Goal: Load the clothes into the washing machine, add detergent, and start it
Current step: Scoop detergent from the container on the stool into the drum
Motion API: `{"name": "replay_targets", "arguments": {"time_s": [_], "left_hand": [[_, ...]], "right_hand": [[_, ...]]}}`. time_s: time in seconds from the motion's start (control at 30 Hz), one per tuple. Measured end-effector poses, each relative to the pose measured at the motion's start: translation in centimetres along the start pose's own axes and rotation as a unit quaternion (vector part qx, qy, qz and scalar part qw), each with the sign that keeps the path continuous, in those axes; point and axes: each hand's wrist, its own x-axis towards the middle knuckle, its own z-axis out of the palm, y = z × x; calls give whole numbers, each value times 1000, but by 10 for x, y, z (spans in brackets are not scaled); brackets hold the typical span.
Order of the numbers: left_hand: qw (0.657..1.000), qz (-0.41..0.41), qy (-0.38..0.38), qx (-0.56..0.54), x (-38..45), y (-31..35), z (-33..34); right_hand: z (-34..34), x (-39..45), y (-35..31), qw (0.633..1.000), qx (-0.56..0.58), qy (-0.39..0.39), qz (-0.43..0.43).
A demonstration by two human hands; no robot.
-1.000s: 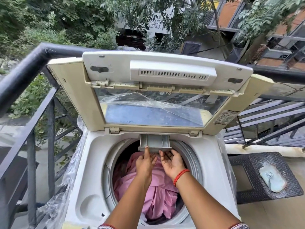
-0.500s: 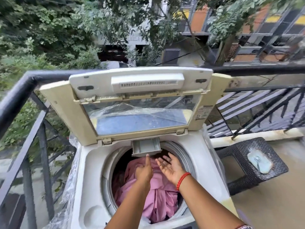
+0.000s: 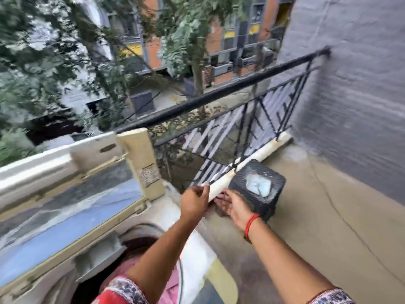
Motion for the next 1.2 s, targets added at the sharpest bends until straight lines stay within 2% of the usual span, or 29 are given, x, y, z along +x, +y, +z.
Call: {"name": "replay_targets", "arguments": {"time_s": [0.17,0.27,0.37,0.57,0.8,0.9,1.1,1.2], "left_hand": [[990,12,-125,64,50,36,99],[969,10,-207,131,84,36,171],[955,-2,-240,174,121,27,237],[944,-52,-254,204,212,-5,353],[948,-88,-220,211,302,-53,455],[952,-102,-213,193,326,-71,483],[964,-134,-185,136,347,-104,510],[970,-121,-170,123,350,-106,515]], "right_hand": [[-91,55,-48,997,-19,78,-9],[-149,100,-62,993,-46,107,2],[-200,149,-68,989,-57,135,22],[-280,266,-57,974,-141,169,50],[-338,405,-15,914,-345,208,36],[-341,438,-2,888,-396,232,21],[-352,476,18,873,-395,287,-5],[-347,466,13,857,-432,279,-13]]}}
